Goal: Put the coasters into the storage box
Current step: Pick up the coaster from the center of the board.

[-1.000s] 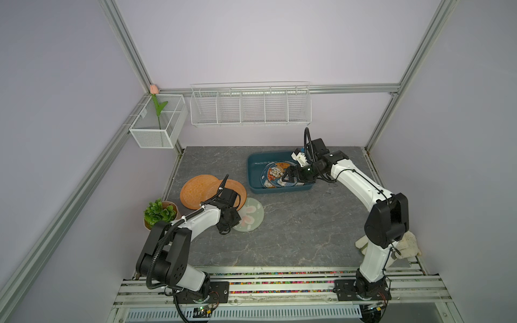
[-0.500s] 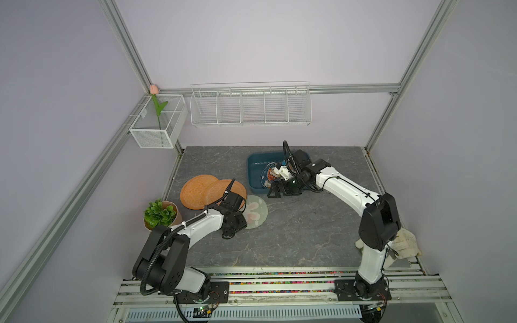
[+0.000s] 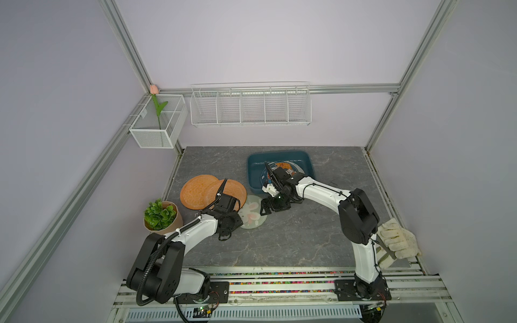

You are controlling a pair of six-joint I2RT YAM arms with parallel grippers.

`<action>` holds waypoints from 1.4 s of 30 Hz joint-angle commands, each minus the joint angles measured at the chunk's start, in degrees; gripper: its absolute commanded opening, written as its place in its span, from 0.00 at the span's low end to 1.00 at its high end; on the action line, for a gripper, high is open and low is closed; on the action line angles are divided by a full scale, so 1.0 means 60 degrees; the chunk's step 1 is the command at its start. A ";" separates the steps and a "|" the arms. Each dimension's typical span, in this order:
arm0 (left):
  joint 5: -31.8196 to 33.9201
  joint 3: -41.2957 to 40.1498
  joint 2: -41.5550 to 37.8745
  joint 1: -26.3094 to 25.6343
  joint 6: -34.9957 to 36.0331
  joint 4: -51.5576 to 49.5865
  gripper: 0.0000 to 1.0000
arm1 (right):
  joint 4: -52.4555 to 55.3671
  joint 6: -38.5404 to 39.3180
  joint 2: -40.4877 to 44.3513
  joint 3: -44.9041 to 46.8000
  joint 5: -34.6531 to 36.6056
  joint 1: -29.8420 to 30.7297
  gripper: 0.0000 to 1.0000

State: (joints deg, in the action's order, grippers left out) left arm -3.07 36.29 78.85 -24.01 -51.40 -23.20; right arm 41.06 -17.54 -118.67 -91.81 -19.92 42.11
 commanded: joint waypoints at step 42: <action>-0.0645 -0.0230 0.0839 0.0061 0.0361 0.0679 0.41 | -0.1709 -0.1238 -0.1592 -0.0350 0.0730 0.0658 0.42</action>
State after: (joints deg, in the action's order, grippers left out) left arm -6.07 36.12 81.49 -23.62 -49.23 -16.62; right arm 29.19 -24.69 -126.61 -94.59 -14.59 45.28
